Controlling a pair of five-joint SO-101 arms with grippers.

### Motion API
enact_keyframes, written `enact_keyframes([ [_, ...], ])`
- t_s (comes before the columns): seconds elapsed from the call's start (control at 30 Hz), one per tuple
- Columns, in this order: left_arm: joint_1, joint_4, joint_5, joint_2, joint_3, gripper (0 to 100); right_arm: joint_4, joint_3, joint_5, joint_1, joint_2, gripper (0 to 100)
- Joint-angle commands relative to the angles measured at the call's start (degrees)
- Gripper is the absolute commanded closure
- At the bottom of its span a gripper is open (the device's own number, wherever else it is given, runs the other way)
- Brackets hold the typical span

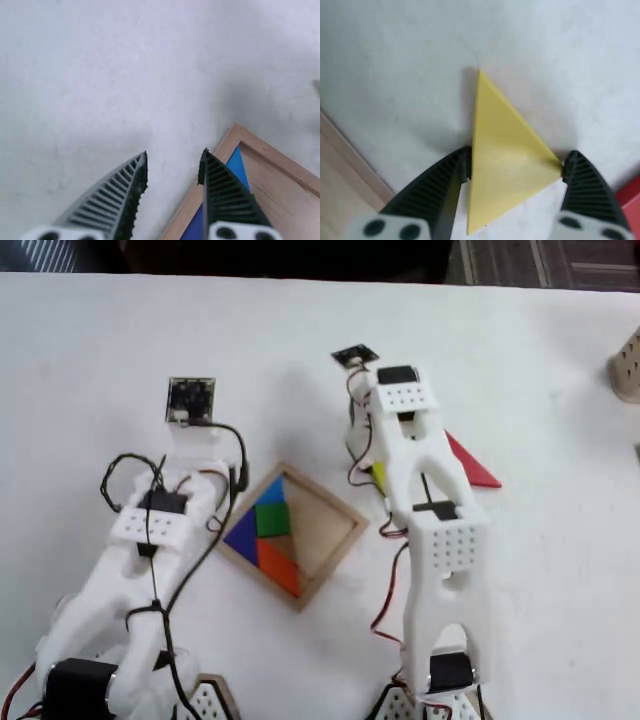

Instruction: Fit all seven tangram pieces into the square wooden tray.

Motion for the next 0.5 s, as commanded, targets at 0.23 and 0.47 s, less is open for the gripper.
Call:
enact_keyframes([
  [0.23,-0.6,-1.8,-0.7,-0.1,-3.2,82,1.1,-2.6,0.0,-0.1,0.2,76.2],
  [0.47,-0.6,-1.8,-0.7,-0.1,-3.2,82,3.4,-2.6,-0.1,-0.1,-0.7,76.2],
])
